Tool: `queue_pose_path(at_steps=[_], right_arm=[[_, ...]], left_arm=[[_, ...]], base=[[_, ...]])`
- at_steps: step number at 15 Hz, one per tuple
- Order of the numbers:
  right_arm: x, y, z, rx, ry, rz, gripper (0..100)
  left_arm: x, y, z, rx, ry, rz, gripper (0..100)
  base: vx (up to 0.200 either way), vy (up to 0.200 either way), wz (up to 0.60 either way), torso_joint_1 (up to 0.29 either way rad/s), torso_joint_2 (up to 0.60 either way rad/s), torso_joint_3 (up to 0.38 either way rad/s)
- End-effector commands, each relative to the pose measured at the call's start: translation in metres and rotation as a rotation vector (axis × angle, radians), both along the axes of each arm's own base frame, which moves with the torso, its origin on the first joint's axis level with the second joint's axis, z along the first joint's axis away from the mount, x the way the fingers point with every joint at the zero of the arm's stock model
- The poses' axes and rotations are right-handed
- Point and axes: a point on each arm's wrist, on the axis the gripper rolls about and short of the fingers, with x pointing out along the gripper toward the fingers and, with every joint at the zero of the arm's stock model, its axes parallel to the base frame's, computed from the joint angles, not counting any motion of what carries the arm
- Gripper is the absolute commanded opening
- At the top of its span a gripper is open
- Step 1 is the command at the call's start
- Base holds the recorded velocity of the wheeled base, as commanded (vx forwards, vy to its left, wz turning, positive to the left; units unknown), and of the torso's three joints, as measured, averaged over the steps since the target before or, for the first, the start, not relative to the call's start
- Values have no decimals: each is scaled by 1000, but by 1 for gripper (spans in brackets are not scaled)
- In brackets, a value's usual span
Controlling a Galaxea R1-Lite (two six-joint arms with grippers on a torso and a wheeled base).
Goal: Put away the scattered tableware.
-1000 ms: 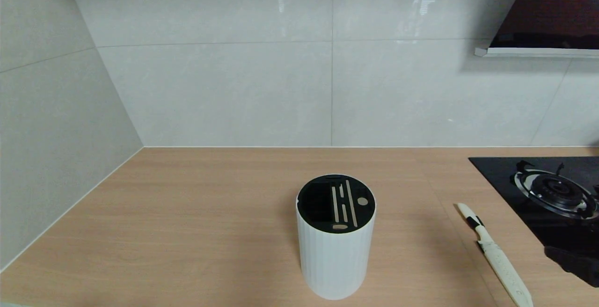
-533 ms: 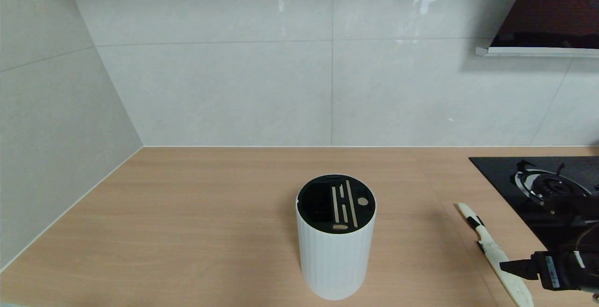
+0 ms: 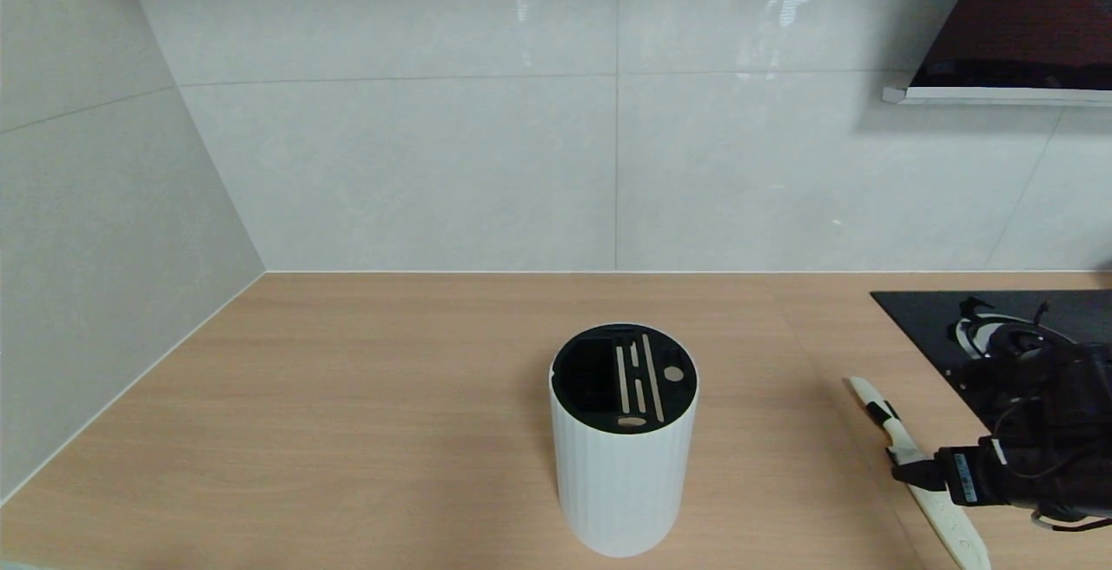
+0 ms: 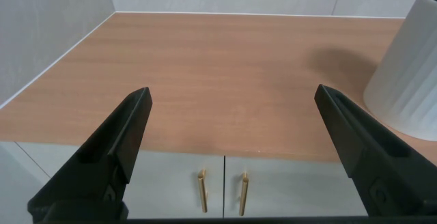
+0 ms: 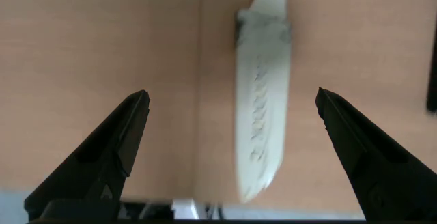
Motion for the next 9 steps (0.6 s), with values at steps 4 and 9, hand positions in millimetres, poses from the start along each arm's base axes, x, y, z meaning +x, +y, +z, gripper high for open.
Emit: queue_pose_path(at_steps=[4,9], right_arm=[[22,-3,-24,1,65,0,100],[28,-13,-37,2,69,-34,100]], left_arm=[[0,0,0,0,-1,1,100],[0,0,0,-1,-1,1,100]], base=[[0,0,0,0,0,0],[0,0,0,0,0,0]])
